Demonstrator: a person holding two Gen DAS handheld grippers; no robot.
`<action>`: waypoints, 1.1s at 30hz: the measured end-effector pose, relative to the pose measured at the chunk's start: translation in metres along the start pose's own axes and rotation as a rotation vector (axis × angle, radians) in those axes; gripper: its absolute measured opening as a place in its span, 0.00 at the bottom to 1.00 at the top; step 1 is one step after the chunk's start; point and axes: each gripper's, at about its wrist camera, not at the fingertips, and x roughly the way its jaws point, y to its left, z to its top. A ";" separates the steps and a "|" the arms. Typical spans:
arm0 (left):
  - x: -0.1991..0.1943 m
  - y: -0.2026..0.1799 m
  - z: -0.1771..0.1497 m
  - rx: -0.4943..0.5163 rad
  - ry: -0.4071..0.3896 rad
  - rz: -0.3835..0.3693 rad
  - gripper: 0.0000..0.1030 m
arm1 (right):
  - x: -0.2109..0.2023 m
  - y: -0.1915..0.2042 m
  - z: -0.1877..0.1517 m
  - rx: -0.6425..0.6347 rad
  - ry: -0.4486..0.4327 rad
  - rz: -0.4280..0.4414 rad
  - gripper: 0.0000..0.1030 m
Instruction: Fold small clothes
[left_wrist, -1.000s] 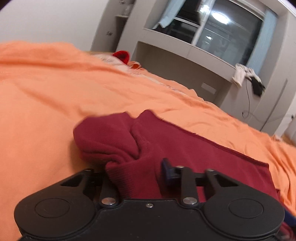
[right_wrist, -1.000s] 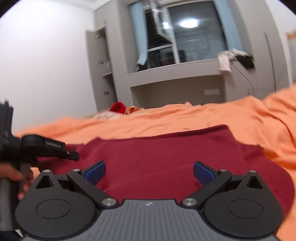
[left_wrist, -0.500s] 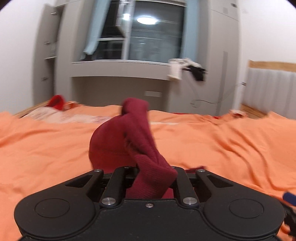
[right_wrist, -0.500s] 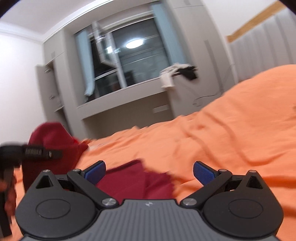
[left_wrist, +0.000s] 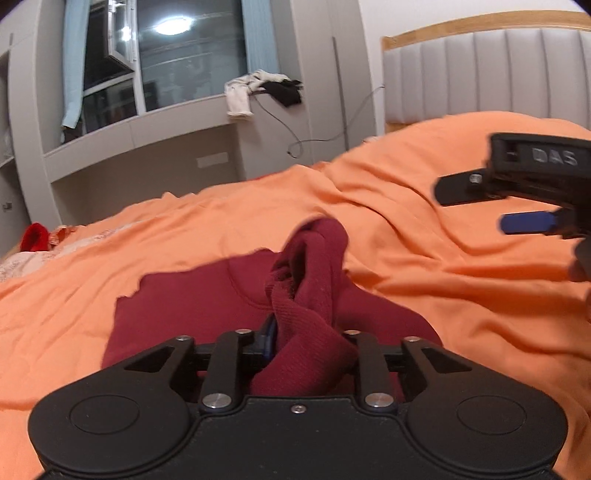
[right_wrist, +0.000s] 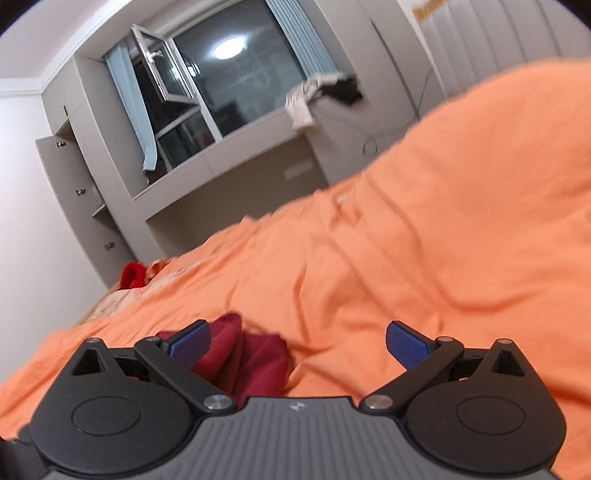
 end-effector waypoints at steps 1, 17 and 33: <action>0.001 0.000 0.002 0.005 0.003 -0.013 0.38 | 0.002 -0.001 -0.006 0.029 0.025 0.021 1.00; -0.048 -0.018 -0.019 0.259 -0.102 -0.046 0.83 | 0.057 -0.002 -0.010 0.246 0.188 0.198 1.00; -0.046 -0.013 -0.009 0.232 -0.107 -0.029 0.20 | 0.122 0.044 -0.017 0.053 0.287 0.213 0.13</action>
